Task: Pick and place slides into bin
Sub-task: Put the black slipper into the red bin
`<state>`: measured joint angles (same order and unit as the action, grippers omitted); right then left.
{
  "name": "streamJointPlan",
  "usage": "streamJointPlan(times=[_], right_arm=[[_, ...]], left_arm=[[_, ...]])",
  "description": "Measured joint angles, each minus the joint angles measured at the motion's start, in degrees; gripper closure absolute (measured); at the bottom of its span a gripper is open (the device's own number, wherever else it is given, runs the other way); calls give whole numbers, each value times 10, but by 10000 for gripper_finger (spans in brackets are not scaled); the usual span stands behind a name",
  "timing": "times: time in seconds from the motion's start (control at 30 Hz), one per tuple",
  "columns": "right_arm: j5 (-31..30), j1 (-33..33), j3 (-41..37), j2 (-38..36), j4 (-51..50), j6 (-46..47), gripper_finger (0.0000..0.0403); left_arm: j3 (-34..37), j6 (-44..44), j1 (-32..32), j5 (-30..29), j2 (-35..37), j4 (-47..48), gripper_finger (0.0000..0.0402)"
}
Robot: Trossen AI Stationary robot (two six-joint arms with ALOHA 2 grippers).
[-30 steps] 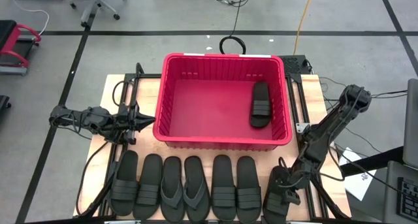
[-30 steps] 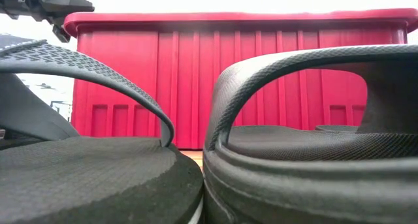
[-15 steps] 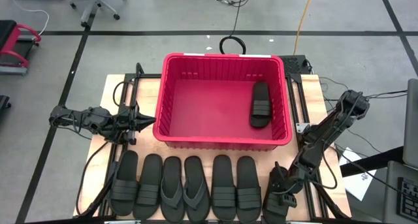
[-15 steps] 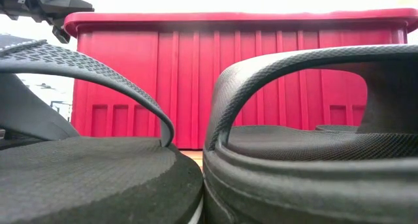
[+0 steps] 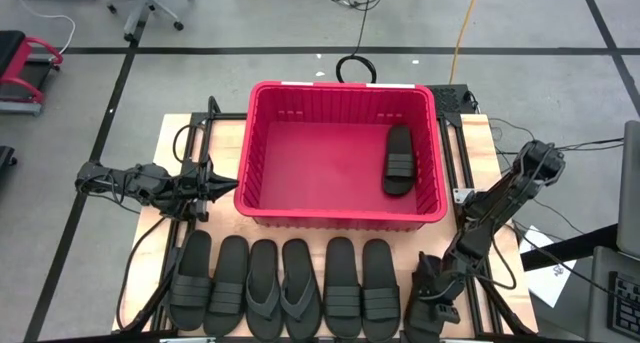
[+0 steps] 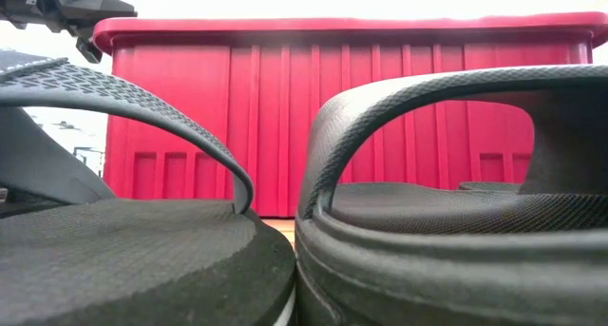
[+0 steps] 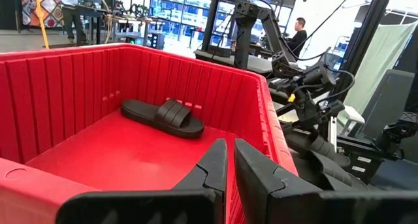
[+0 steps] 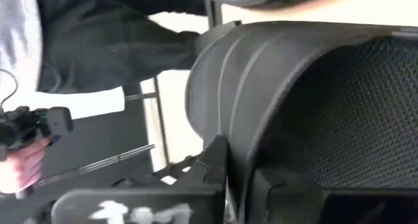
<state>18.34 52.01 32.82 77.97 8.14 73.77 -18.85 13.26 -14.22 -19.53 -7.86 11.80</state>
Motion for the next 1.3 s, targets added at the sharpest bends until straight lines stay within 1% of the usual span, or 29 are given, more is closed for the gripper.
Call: streamJointPlan(times=[0.2, 0.3, 0.37, 0.5, 0.67, 0.83, 0.93, 1.03, 1.1, 1.2, 1.3], right_arm=[[13, 0, 16, -42, 4, 6, 397], [12, 0, 47, -57, -5, -33, 399], [13, 0, 80, -59, -29, -63, 399], [15, -1, 166, -59, -141, -118, 400], [8, -13, 301, -59, -322, -191, 401], [-46, -53, 442, -59, -529, -283, 401], [-109, -83, 529, -60, -671, -341, 400], [-172, -120, 600, -63, -781, -377, 399], [-209, -152, 637, -69, -830, -401, 399], [-256, -203, 670, -83, -873, -451, 401], [-273, -260, 684, -99, -881, -504, 400]], left_arm=[[0, -9, 0, 0, 0, 0, 376], [0, -9, 0, 0, 0, 0, 376], [0, -9, 0, 0, 0, 0, 376], [0, -9, 0, 0, 0, 0, 376], [0, -9, 0, 0, 0, 0, 376], [0, -9, 0, 0, 0, 0, 376], [0, -8, 0, 0, 0, 0, 376], [0, -6, 0, 0, 0, 0, 376], [0, -5, 0, 0, 0, 0, 376], [0, -5, 0, 0, 0, 0, 376], [0, -5, 0, 0, 0, 0, 376]])
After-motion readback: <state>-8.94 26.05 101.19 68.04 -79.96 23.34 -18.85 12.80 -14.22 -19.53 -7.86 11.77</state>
